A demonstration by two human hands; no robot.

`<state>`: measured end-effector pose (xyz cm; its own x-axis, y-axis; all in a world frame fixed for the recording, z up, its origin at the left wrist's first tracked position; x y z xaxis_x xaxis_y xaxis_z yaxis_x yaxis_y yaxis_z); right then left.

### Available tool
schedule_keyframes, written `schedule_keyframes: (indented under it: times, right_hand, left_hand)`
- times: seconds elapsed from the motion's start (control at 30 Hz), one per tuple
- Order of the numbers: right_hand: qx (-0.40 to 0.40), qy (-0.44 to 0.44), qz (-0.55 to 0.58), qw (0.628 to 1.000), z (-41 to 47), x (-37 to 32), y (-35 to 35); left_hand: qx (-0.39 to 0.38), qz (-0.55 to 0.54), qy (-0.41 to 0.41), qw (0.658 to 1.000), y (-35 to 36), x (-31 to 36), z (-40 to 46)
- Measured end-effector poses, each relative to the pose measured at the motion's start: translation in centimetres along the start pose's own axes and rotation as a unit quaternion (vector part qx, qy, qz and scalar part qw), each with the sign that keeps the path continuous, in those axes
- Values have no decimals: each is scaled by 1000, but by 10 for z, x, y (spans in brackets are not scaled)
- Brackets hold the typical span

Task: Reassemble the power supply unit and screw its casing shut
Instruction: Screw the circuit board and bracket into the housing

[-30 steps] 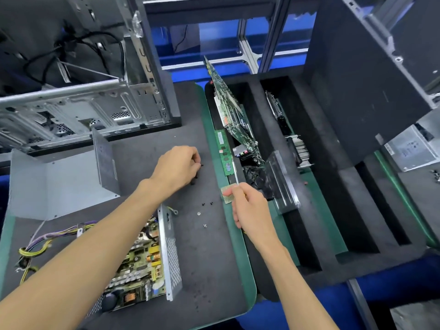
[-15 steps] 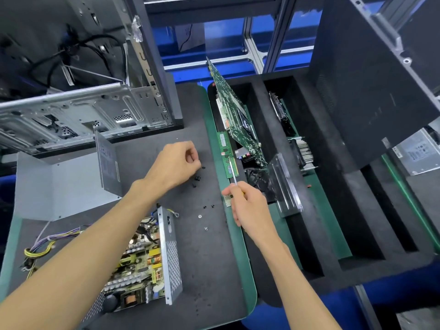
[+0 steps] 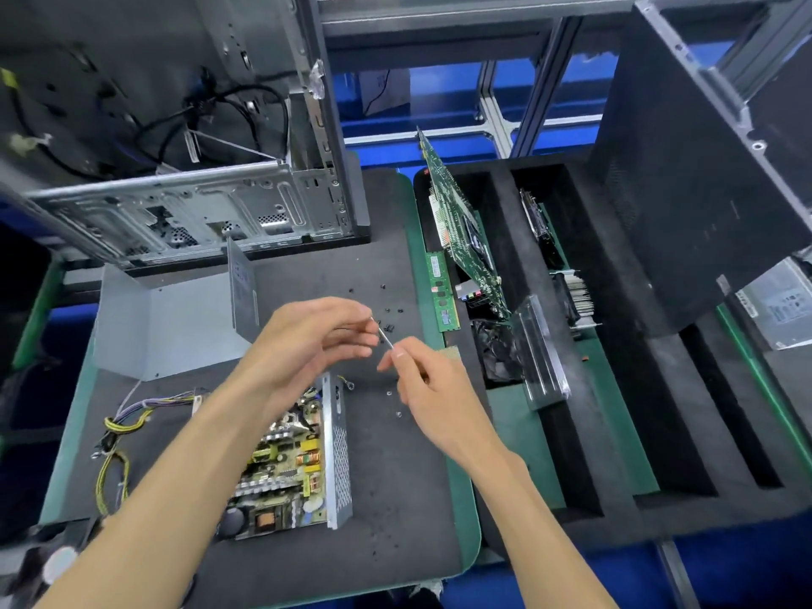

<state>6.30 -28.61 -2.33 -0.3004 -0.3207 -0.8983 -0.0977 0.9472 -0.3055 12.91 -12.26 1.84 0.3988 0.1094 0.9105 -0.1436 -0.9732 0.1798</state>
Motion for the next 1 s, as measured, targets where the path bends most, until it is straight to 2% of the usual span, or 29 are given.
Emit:
schedule_keyframes:
  times: [0.13,0.43,0.73,1.0]
  right_hand:
    - [-15,-16,-1,1000,-12,-7,10]
    - [-29,-53,-20,998,-38,-24,21]
    - [-21,-69,-65,995,-60,-48,25]
    - [-13,-93,-110,989,-71,-72,37]
  left_hand:
    - [90,-32,38,995,-10,-4,-20]
    - [105,-36,79,991,-19,-5,-57]
    - [83,-69,108,988,-29,6,-83]
    - [23,-226,50,973,-45,8,-96]
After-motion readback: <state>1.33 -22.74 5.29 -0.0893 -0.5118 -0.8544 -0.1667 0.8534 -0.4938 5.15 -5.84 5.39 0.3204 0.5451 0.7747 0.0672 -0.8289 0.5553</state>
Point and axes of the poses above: each hand's wrist, its own z-axis towards the middle knuckle, its own y-axis out of the palm, x = y × z, the point moved 3 cm from there along z, towards the middle knuckle, and after that the axes turned 8 degrees about y, right-handed, at the moved point
